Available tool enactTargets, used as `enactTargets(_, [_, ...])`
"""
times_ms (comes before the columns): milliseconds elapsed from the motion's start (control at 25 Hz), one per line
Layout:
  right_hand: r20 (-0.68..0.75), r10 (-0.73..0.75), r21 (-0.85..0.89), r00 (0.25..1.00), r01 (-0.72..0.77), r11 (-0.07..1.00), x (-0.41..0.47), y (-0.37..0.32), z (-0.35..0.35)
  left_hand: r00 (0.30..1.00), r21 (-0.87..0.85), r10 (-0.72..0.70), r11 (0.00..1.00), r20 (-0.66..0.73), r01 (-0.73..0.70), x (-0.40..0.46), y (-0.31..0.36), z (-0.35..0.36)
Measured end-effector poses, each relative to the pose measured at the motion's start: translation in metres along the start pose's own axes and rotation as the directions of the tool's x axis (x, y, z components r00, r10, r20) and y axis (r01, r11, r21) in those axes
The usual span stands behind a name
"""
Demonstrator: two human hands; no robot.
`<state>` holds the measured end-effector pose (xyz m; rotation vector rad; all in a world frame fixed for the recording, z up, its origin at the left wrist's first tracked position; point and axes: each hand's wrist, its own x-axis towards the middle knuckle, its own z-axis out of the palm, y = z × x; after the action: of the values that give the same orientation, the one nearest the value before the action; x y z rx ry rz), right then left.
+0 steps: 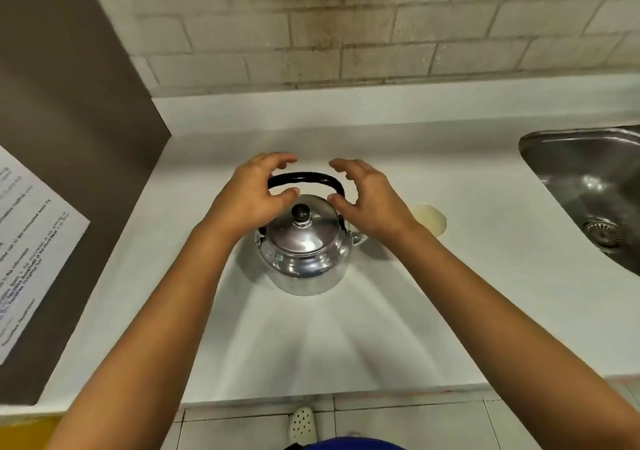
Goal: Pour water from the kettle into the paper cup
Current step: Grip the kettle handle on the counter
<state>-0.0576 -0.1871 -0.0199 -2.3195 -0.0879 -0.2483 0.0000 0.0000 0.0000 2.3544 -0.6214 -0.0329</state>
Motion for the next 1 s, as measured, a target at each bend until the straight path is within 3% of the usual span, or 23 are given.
enactTargets(160, [-0.017, -0.016, 0.008, 1.0, 0.016, 1.0, 0.0, -0.001, 0.0, 1.0, 0.0, 0.011, 1.0, -0.018, -0.011, 0.003, 0.01, 0.008])
enactTargets(400, [-0.075, 0.028, 0.18, 0.997, -0.014, 0.983, -0.006, -0.002, 0.007, 0.99, 0.081, -0.026, 0.996, -0.139, 0.038, 0.009, 0.012, 0.017])
enactTargets(800, [-0.169, 0.091, 0.23, 0.981, -0.05, 0.972, -0.009, -0.005, 0.018, 0.979, -0.019, -0.178, 0.984, -0.096, 0.177, 0.015, 0.014, 0.017])
enactTargets(1000, [-0.253, 0.094, 0.308, 0.963, -0.012, 0.951, -0.014, -0.012, 0.015, 0.979, -0.086, -0.174, 0.983, -0.103, 0.165, 0.01, 0.023, 0.005])
